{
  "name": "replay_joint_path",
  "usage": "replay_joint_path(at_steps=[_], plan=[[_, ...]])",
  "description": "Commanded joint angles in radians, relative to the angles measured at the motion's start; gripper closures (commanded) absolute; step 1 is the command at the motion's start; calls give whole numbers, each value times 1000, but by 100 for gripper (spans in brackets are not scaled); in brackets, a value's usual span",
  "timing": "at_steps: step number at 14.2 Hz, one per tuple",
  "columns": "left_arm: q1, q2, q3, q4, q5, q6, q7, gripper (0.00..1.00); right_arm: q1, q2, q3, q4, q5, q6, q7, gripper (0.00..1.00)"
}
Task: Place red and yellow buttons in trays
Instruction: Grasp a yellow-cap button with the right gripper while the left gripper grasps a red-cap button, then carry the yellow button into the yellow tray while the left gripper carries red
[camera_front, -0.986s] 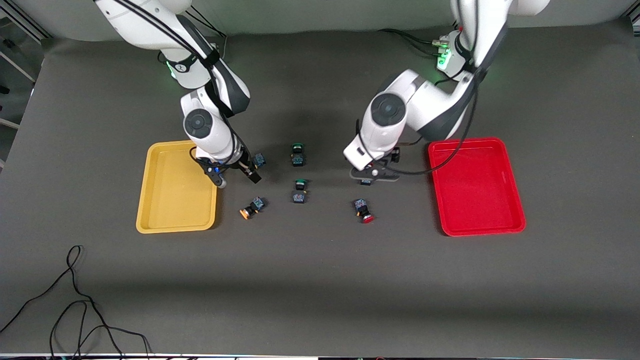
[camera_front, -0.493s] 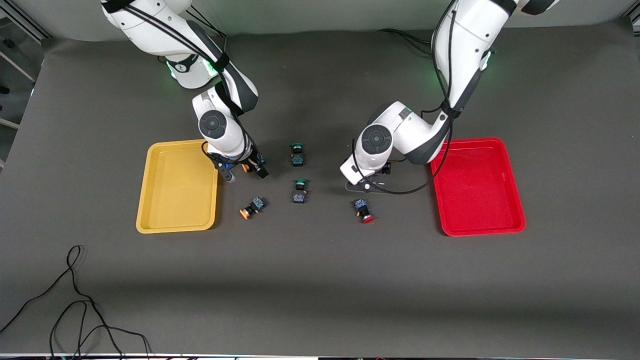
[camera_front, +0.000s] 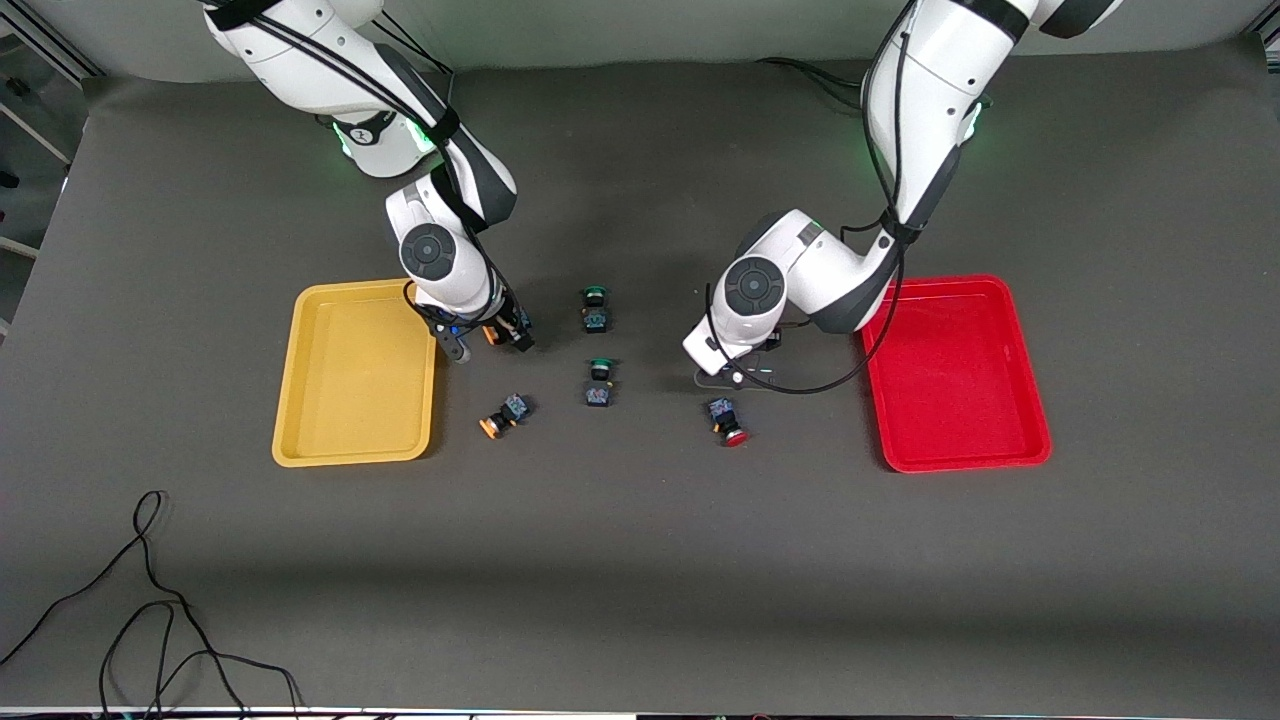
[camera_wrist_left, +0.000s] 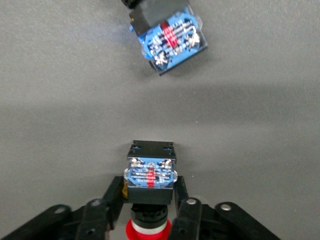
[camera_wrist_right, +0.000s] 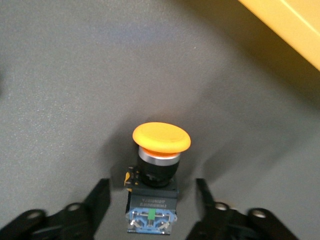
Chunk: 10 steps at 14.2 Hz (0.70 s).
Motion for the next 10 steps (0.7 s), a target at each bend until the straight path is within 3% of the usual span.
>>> replay_joint_path(at_steps=[1,3,4,7,10], plan=[[-4,-8,8,10,17,-9,-35,100,9,-4,-3,1,9,-11,26,52],[35,-56,8,17,12,-32,-32,100,7,-13,-3,3,9,-13,26,67],[60,-104,5,18,5,-82,-23,100,7,-22,-3,3,9,-19,27,70],[152,-224,1,30,-49,-225,74,100,0,-102,-4,33,11,-117,21,70],[281,-299,8,20,-92,-376,256,99,-38,-221,-14,110,9,-337,-26,70]])
